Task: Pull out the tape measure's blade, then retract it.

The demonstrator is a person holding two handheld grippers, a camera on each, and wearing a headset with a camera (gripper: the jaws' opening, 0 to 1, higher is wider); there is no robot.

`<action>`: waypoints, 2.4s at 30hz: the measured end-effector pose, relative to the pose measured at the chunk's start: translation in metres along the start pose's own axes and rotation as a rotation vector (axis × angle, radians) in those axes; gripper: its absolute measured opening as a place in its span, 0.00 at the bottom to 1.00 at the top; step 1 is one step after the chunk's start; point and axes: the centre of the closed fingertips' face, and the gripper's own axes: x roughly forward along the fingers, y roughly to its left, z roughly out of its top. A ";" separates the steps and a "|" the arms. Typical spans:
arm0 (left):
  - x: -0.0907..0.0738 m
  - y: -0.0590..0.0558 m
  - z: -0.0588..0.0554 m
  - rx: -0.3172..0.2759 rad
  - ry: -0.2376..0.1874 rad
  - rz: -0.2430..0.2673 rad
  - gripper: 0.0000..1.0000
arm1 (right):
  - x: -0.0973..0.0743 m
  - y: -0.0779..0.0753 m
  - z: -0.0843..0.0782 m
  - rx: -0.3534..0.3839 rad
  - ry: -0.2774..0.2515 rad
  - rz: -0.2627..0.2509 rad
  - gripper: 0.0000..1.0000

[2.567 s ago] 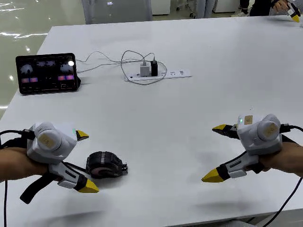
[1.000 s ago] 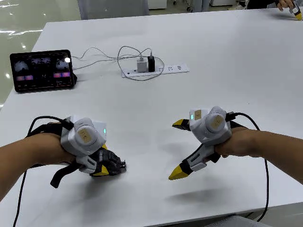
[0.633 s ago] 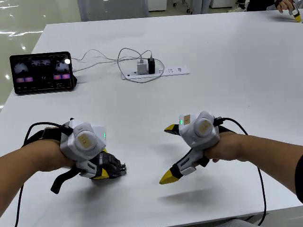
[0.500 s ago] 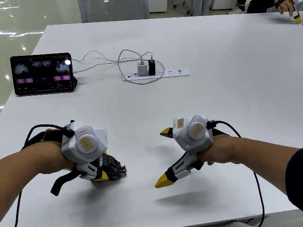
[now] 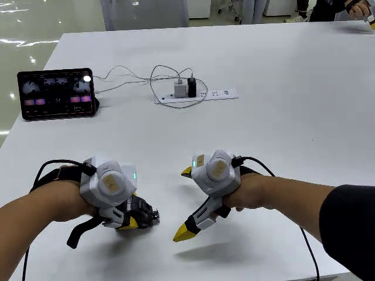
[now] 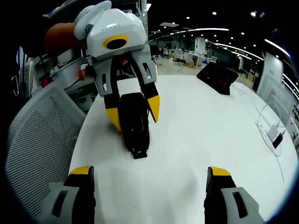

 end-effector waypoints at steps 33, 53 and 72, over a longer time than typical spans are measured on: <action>0.001 0.000 0.001 -0.019 -0.024 0.005 0.32 | 0.031 0.007 0.017 -0.057 -0.036 0.026 0.78; 0.001 0.000 0.002 -0.026 -0.036 0.007 0.32 | 0.041 0.018 0.012 -0.088 0.005 0.079 0.27; 0.001 0.000 0.001 -0.036 -0.041 0.008 0.32 | 0.042 0.017 0.010 -0.138 0.031 0.083 0.10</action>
